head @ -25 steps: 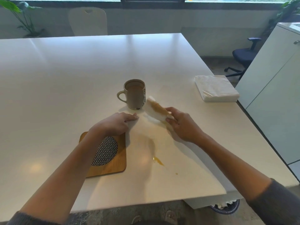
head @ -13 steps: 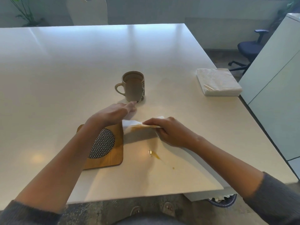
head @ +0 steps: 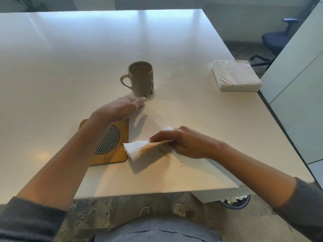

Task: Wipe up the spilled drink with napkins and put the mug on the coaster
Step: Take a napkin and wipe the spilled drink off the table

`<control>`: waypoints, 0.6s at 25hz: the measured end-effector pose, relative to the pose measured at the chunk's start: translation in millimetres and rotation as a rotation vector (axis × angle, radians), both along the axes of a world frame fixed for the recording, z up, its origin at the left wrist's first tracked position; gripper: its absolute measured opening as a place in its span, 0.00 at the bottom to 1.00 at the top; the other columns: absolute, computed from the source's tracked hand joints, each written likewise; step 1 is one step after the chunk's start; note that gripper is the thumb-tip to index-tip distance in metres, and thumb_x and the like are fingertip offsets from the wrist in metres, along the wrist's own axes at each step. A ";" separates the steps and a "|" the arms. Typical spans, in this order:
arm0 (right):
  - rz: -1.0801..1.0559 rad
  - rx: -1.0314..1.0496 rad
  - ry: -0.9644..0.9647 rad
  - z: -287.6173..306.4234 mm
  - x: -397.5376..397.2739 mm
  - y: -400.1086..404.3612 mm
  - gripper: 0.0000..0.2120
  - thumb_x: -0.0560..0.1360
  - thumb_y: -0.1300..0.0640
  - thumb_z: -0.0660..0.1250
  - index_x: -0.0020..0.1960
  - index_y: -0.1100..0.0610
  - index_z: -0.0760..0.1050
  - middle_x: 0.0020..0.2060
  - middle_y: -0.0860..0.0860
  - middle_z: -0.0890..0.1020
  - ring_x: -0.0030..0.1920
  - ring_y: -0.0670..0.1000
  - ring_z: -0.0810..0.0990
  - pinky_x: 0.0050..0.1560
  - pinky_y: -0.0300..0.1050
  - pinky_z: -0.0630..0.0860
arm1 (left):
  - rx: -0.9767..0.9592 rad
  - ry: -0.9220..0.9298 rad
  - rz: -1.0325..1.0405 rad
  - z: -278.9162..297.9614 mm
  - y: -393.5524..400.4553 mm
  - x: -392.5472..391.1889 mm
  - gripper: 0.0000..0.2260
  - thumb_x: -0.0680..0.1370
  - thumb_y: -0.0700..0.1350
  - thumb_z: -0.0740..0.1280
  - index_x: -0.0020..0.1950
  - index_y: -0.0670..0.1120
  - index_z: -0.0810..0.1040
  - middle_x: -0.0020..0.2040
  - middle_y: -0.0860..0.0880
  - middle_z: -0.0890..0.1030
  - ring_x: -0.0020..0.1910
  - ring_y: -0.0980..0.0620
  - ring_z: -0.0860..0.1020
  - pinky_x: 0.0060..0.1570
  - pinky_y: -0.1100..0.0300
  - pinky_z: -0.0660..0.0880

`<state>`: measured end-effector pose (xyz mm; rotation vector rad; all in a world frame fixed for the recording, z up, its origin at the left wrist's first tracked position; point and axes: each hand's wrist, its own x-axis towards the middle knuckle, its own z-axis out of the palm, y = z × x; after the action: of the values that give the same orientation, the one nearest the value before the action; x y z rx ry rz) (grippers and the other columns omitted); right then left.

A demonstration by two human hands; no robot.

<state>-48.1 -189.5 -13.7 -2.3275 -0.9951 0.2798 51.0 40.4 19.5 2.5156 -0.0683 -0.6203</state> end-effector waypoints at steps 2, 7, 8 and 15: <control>0.019 -0.003 0.045 1.4 -4.7 -4.7 0.22 0.79 0.66 0.57 0.69 0.51 0.72 0.62 0.49 0.81 0.59 0.49 0.81 0.60 0.46 0.77 | 0.028 -0.014 0.012 -1.0 -0.2 0.9 0.27 0.82 0.64 0.54 0.74 0.50 0.73 0.75 0.43 0.71 0.72 0.42 0.70 0.73 0.47 0.63; 0.047 -0.020 0.128 10.9 -21.2 -16.3 0.17 0.82 0.61 0.59 0.69 0.55 0.73 0.58 0.44 0.81 0.47 0.30 0.76 0.48 0.25 0.68 | 0.075 -0.054 -0.012 -1.6 -3.5 -3.6 0.26 0.84 0.61 0.54 0.76 0.48 0.72 0.77 0.42 0.69 0.74 0.41 0.67 0.71 0.49 0.62; 0.047 -0.017 0.137 12.2 -24.9 -18.5 0.16 0.82 0.60 0.60 0.69 0.56 0.73 0.57 0.43 0.81 0.45 0.28 0.75 0.48 0.24 0.67 | 0.088 -0.061 -0.022 -2.1 -4.6 -4.3 0.25 0.84 0.60 0.53 0.76 0.48 0.71 0.77 0.43 0.68 0.75 0.41 0.67 0.71 0.50 0.62; -0.020 -0.120 0.210 25.0 -57.2 -35.4 0.17 0.83 0.52 0.59 0.71 0.46 0.70 0.52 0.38 0.79 0.49 0.32 0.73 0.50 0.27 0.64 | 0.141 -0.113 -0.117 0.9 -2.5 -5.9 0.21 0.85 0.56 0.53 0.74 0.53 0.74 0.77 0.45 0.69 0.76 0.43 0.65 0.72 0.51 0.60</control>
<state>-105.3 -224.9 11.3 -2.3547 -0.8723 0.5783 45.1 37.9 20.4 2.6972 -0.2220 -0.5454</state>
